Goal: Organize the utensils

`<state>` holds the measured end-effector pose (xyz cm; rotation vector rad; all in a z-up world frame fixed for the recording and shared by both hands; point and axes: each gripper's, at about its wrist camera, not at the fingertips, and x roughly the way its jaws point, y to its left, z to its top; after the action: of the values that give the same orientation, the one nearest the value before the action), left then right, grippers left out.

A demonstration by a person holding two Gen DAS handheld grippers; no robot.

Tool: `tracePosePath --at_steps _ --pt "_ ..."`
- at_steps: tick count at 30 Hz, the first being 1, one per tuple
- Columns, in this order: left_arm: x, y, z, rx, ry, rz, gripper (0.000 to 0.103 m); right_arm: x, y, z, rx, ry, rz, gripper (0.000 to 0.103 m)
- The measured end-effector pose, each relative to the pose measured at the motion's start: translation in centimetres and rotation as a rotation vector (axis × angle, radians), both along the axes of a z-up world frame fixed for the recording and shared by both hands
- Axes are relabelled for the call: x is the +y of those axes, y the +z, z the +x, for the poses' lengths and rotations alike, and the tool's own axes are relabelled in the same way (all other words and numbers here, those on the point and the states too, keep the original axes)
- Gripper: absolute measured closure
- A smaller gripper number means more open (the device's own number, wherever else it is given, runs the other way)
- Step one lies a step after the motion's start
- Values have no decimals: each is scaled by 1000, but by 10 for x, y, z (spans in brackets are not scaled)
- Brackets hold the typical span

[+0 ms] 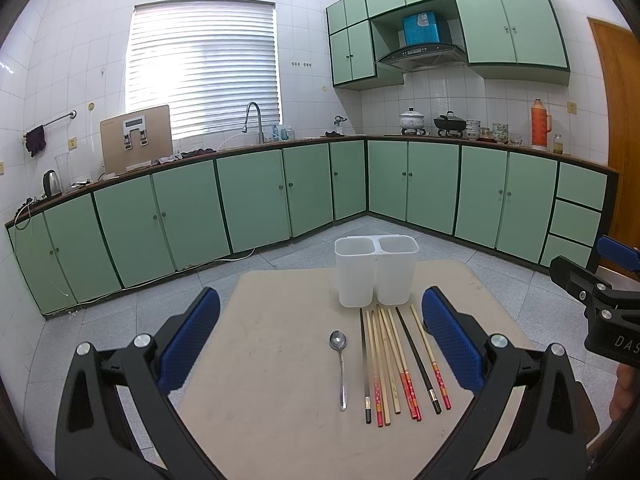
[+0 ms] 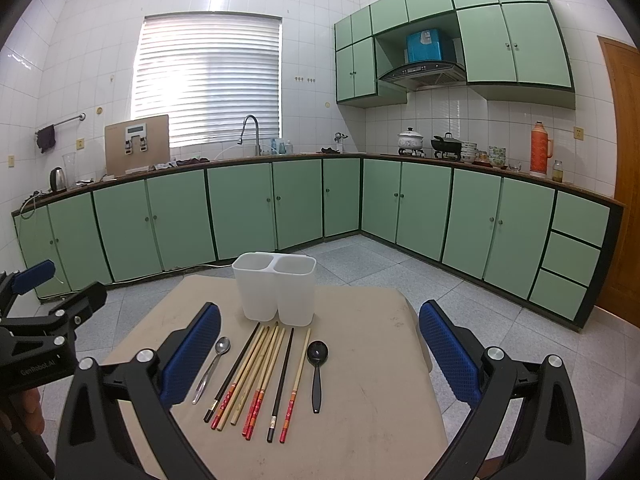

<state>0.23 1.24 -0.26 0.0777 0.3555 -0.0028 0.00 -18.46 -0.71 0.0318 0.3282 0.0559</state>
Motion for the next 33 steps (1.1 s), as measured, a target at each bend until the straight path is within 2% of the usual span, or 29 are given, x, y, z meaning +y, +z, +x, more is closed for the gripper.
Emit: tracePosePath --at_steps 33 --pt "4 -3 1 2 2 3 5 -1 0 1 3 -1 2 6"
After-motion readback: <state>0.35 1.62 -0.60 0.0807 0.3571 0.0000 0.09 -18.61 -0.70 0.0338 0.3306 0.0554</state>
